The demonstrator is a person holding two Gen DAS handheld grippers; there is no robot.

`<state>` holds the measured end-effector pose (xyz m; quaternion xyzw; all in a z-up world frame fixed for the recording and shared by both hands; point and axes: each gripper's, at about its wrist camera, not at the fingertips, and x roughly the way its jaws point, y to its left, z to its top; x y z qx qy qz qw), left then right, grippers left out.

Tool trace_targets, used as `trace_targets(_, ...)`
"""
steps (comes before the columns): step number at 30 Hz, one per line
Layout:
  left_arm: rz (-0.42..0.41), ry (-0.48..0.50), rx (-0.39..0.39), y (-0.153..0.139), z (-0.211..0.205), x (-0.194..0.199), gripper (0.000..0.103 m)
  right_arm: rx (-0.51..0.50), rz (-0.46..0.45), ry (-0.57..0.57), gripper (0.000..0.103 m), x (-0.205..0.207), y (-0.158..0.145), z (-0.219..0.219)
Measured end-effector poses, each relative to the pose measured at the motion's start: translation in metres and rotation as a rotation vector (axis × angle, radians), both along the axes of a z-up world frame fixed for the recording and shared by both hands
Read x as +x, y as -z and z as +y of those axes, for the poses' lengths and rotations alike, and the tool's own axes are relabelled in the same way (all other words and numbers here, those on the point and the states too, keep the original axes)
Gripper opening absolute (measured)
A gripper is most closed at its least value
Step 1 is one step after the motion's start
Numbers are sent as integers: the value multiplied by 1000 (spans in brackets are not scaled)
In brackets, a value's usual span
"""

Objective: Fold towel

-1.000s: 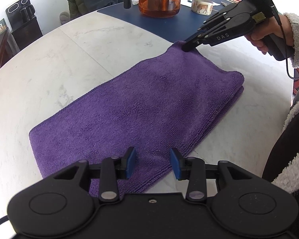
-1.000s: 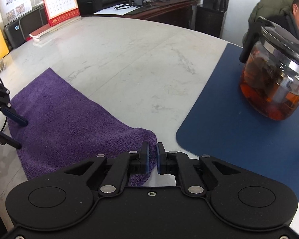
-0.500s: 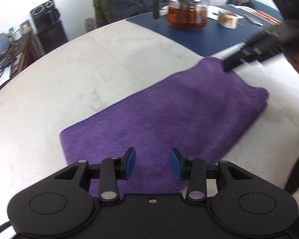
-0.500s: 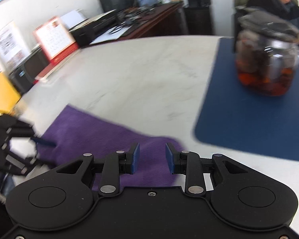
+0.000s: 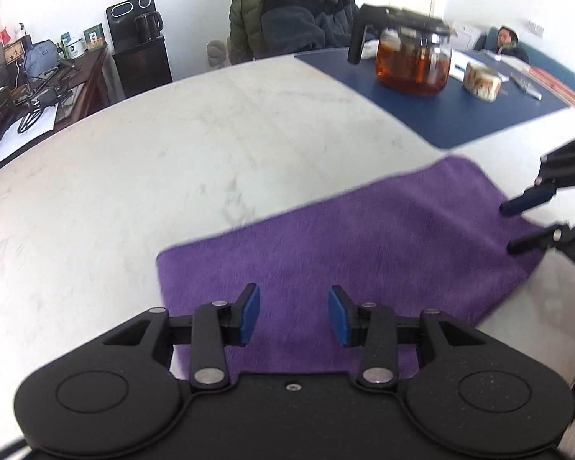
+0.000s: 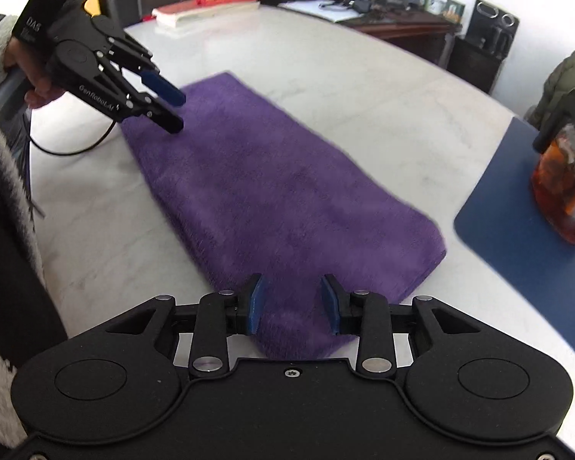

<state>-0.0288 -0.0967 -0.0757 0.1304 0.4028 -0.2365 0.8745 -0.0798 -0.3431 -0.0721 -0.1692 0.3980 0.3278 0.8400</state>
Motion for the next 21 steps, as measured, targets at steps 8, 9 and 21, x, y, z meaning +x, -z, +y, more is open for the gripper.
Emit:
trace_targets(8,23,-49,22,22,7,19,39,75,-8,91,37,31,1,4)
trace_targets(9,30,-70,6,23,15,20,39,89,-10,99,37,36,1,4)
trace_targets(21,26,-145,6,18,52,17,40,76,-7,164,28,73,26,-14)
